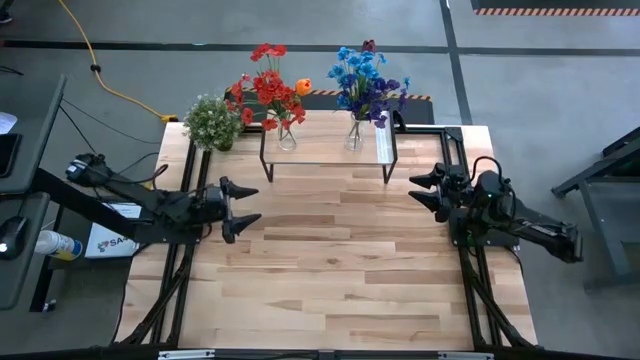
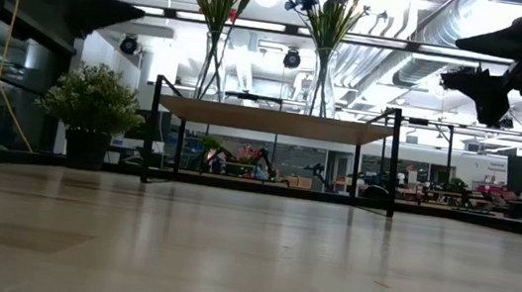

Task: Pick and place flowers into a vace then onto a shelf
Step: Return to Home Position

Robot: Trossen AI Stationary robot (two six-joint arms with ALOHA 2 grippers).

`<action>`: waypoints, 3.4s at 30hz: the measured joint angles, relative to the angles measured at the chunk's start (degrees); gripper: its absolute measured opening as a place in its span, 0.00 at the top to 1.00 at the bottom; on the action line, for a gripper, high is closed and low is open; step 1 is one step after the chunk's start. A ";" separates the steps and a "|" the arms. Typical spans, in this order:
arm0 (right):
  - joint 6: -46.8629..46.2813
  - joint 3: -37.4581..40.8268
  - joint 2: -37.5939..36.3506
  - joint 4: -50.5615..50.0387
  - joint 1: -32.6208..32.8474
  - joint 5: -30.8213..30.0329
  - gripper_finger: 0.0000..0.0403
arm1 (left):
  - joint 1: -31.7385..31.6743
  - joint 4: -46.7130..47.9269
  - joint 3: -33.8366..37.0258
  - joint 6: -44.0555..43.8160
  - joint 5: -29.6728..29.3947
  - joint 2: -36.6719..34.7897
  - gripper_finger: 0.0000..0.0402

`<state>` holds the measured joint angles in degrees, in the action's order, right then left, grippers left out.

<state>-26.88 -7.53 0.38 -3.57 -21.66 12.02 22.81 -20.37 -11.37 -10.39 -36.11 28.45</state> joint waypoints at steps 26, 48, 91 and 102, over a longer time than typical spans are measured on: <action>2.90 0.00 0.00 0.81 3.73 -13.11 0.32 | -4.44 13.74 10.55 0.27 6.04 -28.13 0.01; 7.33 0.02 -0.07 -4.00 18.13 -25.22 0.33 | -4.44 10.87 10.66 3.29 5.57 -28.09 0.01; 6.28 7.01 0.72 5.90 18.22 -5.74 0.32 | -4.44 11.51 10.75 5.55 7.10 -28.09 0.01; 6.34 7.02 0.72 5.90 18.22 -5.75 0.32 | -4.44 11.51 10.75 5.59 7.04 -28.09 0.01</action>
<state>-20.53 -0.51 1.10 2.33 -3.44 6.27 18.37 -8.86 -0.62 -4.80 -29.07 0.36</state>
